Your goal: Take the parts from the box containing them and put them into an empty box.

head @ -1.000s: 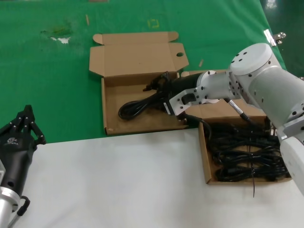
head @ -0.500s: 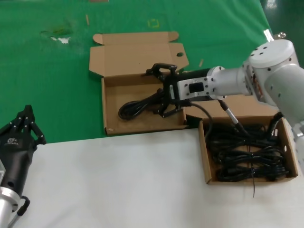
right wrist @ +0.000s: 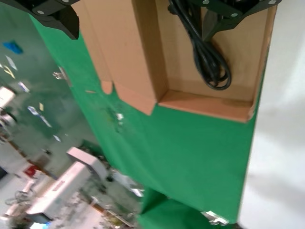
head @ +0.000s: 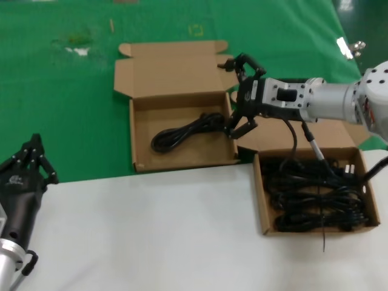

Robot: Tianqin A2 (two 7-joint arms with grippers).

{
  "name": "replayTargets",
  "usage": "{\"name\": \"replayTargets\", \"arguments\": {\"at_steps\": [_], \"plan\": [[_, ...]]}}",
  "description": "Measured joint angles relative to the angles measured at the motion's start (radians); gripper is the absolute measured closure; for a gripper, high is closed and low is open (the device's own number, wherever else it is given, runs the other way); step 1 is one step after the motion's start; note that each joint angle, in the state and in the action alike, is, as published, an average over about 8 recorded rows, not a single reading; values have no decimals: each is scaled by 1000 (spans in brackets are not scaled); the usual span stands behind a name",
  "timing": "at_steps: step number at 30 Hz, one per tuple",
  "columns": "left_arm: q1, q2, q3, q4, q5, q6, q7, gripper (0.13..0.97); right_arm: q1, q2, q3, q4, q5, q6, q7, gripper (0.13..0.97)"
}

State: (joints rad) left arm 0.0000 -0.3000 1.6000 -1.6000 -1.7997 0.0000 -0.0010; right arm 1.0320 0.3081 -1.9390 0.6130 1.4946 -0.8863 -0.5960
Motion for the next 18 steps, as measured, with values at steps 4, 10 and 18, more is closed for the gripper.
{"name": "replayTargets", "arguments": {"at_steps": [4, 10, 18], "plan": [[0, 0, 0, 0, 0, 0, 0, 957, -81, 59, 8, 159, -6, 34, 150, 224], [0, 0, 0, 0, 0, 0, 0, 957, -180, 129, 22, 330, -8, 83, 307, 175], [0, 0, 0, 0, 0, 0, 0, 956, -215, 152, 29, 382, -4, 100, 348, 137]]}}
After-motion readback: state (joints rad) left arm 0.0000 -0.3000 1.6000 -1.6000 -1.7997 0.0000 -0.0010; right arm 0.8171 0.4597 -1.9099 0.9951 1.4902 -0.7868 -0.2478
